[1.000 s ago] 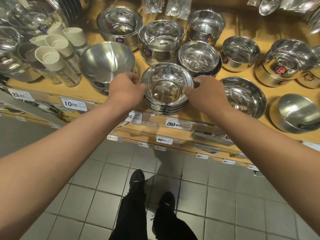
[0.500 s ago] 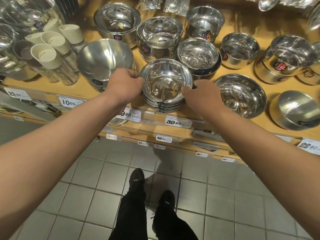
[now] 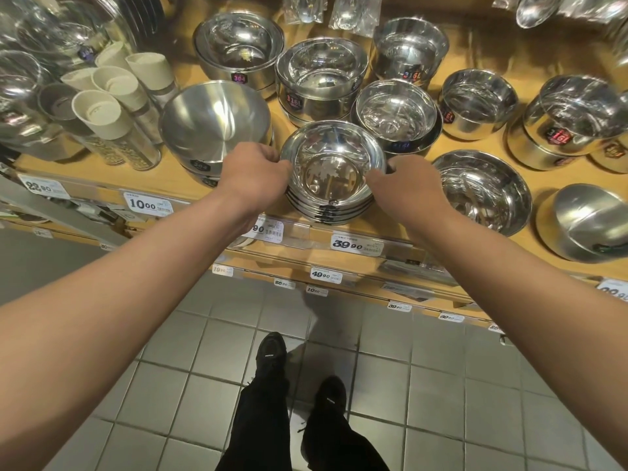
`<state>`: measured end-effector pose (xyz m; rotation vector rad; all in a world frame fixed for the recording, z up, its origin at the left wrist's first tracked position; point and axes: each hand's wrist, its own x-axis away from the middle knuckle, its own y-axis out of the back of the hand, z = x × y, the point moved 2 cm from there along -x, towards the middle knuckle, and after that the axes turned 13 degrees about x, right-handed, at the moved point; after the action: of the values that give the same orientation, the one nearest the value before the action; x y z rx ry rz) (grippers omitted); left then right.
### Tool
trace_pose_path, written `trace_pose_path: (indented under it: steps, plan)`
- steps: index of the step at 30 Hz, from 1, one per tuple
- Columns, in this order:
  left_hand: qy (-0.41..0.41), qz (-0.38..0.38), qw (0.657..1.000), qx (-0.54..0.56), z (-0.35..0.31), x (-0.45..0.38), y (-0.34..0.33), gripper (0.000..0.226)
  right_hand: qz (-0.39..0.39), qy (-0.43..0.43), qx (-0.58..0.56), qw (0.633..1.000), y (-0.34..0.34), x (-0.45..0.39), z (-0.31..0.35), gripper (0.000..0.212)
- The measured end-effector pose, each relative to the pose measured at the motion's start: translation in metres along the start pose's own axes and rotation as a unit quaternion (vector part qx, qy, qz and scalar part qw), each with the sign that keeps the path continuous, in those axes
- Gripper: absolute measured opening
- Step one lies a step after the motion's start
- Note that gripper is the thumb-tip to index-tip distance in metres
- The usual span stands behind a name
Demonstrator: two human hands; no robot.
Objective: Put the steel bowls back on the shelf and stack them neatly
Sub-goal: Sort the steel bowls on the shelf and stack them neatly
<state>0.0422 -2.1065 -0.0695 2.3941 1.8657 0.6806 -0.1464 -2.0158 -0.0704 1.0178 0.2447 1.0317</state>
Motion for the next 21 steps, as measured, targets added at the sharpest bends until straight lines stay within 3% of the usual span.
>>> trace_pose_path:
  steps: [7, 12, 16, 19, 21]
  plan:
    - [0.025, -0.006, 0.999, 0.025, -0.001, 0.001, 0.000, 0.030, 0.013, 0.003, -0.018, 1.000, -0.003, -0.003, -0.004, 0.024]
    - [0.038, -0.001, 0.998, 0.043, -0.002, 0.006, 0.000, 0.037, 0.014, 0.002, -0.010, 1.000, -0.007, -0.003, -0.003, 0.056]
    - [0.040, -0.008, 0.998, 0.042, 0.000, 0.004, 0.003, 0.030, 0.037, -0.003, -0.037, 0.999, -0.007, 0.000, -0.002, 0.050]
    - [0.034, -0.004, 0.998, 0.045, 0.002, 0.003, 0.005, 0.020, 0.051, 0.008, -0.059, 0.997, -0.005, 0.004, -0.006, 0.027]
    - [0.028, -0.004, 0.999, 0.041, 0.002, 0.006, 0.006, 0.020, 0.060, 0.015, -0.081, 0.995, 0.000, 0.011, -0.011, 0.037]
